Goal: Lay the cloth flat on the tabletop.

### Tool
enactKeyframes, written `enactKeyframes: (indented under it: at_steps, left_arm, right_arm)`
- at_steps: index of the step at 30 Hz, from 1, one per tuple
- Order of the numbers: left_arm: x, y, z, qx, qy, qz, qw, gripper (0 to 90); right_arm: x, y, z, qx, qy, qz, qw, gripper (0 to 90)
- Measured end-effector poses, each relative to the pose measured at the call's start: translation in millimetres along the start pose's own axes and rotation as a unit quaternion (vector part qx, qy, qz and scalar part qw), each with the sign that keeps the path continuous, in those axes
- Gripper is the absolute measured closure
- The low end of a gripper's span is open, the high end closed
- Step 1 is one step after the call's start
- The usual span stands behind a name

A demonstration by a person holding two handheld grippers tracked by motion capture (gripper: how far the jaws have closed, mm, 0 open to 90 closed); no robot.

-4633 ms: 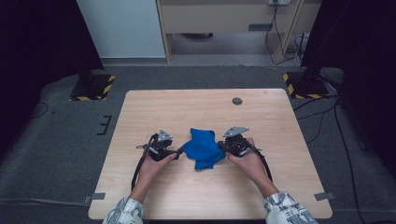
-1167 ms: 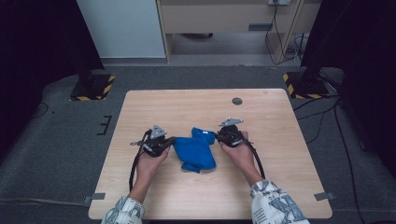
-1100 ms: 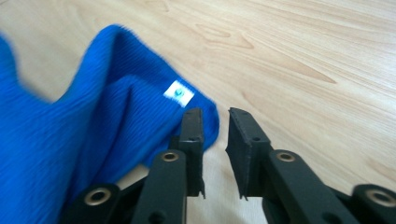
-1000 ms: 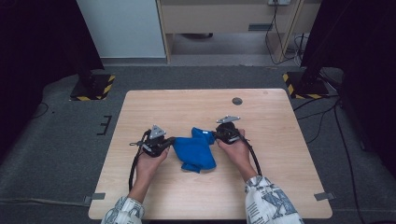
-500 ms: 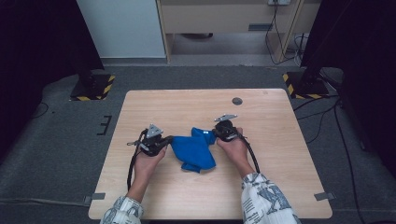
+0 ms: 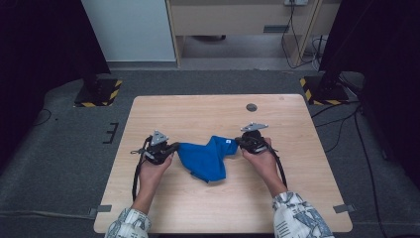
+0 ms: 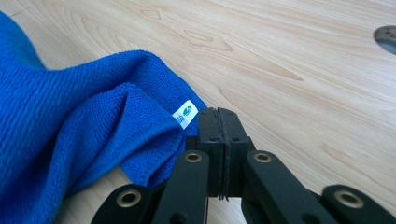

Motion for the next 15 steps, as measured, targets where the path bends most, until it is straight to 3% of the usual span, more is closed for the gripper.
enactKeyframes:
  at_steps: [15]
  left_arm:
    - [-3.4,-4.9,3.5,-0.002,0.008,0.006,1.0000,89.5]
  right_arm:
    - [2.3,10.8,27.0,0.010,0.015,0.003,0.9998,89.8]
Point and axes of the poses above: each handheld gripper's, and its own axes: z roughly backward along the jaws, x roughly out of its underside, y roughly to its right, the point moved 3 cm from there along -z, roughly forward along the jaws, and after that the axes turned 12 degrees about -x, right-handed, at the moved point
